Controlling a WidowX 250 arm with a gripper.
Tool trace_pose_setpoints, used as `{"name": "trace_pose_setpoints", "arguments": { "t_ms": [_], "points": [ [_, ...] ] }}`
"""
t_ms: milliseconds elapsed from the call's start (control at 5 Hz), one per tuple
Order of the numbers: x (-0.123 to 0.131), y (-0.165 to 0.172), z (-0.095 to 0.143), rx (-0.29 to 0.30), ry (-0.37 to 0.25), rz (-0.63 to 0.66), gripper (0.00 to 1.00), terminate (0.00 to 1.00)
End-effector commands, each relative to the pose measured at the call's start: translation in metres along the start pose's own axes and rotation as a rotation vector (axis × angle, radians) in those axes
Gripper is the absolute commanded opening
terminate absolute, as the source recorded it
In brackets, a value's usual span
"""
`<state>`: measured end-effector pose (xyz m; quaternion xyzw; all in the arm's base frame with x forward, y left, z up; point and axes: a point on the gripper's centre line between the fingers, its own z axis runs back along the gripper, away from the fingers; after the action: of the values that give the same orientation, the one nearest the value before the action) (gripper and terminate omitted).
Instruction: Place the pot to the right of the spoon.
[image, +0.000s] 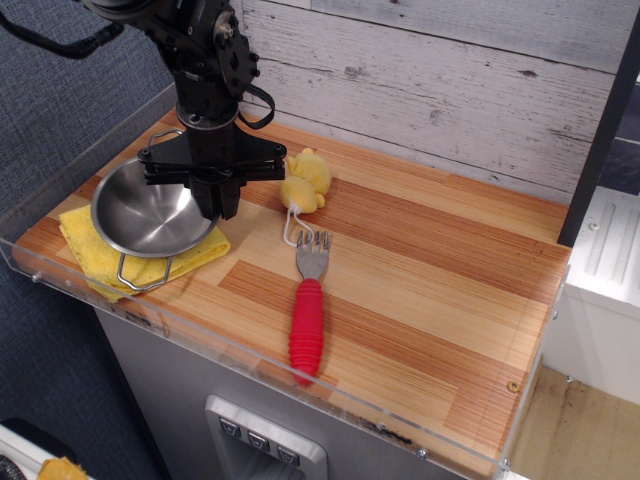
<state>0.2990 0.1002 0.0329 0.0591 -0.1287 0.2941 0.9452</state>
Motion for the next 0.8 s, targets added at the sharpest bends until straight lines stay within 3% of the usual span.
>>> {"name": "trace_pose_setpoints", "arguments": {
  "t_ms": [0, 400, 600],
  "points": [
    [0.012, -0.003, 0.028, -0.036, -0.061, 0.012, 0.00, 0.00],
    [0.034, -0.005, 0.087, -0.076, -0.145, 0.064, 0.00, 0.00],
    [0.038, -0.011, 0.101, -0.101, -0.162, 0.069, 0.00, 0.00]
  ]
}}
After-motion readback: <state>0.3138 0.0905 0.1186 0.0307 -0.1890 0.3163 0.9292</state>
